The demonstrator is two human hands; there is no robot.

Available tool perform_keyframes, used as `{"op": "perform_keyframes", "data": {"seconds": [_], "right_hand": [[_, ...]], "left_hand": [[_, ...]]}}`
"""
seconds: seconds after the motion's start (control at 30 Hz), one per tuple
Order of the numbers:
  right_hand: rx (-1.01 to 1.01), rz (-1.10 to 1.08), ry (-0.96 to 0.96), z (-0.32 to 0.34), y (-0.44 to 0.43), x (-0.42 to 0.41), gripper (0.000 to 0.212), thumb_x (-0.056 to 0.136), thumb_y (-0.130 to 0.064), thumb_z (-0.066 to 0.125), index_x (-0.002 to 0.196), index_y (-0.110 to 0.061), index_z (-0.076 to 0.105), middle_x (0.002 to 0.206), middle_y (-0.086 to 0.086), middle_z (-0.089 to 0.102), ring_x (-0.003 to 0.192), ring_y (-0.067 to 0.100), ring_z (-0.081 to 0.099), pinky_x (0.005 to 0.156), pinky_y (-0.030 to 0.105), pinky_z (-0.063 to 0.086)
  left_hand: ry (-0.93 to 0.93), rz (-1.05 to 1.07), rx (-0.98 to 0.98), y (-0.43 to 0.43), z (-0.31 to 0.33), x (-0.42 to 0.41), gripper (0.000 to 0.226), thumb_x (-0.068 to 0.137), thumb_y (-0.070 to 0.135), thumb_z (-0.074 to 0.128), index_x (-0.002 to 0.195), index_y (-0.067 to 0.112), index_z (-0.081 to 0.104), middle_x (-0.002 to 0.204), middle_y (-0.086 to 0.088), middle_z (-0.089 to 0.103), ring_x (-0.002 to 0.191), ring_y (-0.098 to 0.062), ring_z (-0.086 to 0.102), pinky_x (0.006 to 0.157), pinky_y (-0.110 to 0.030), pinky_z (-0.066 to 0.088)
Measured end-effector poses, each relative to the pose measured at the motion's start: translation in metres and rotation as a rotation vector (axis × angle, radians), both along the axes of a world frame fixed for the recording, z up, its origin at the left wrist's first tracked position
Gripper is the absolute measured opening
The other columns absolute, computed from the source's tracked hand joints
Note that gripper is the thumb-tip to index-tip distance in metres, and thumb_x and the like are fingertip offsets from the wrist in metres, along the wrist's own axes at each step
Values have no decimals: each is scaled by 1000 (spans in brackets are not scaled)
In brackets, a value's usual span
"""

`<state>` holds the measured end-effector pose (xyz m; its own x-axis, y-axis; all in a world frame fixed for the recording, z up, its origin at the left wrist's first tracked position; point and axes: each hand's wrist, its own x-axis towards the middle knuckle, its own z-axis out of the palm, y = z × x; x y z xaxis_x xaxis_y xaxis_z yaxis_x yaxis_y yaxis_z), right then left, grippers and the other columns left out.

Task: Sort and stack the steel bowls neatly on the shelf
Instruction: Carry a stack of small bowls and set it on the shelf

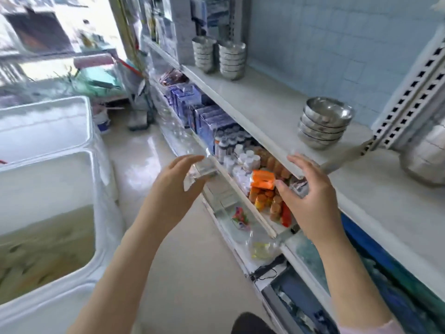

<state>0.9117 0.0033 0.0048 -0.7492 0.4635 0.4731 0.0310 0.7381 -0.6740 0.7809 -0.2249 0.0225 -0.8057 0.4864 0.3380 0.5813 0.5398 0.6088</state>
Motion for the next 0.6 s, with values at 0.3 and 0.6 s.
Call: {"op": "perform_keyframes", "data": {"seconds": [0.3, 0.6], "right_hand": [[-14, 31, 29, 2, 17, -170, 49, 92, -22, 69, 138, -16, 54, 145, 0, 52, 135, 7, 42, 108, 5, 25], [-91, -8, 79, 11, 112, -365, 50, 90, -31, 63, 138, -18, 54, 137, -12, 51, 132, 7, 47, 113, 39, 40]], "left_hand": [[-27, 87, 45, -2, -14, -134, 38, 87, 26, 68, 125, 27, 62, 124, 20, 53, 107, 6, 48, 88, 7, 24], [-107, 17, 67, 92, -25, -323, 38, 88, 26, 66, 126, 23, 60, 130, 13, 57, 110, 7, 49, 101, -25, 43]]}}
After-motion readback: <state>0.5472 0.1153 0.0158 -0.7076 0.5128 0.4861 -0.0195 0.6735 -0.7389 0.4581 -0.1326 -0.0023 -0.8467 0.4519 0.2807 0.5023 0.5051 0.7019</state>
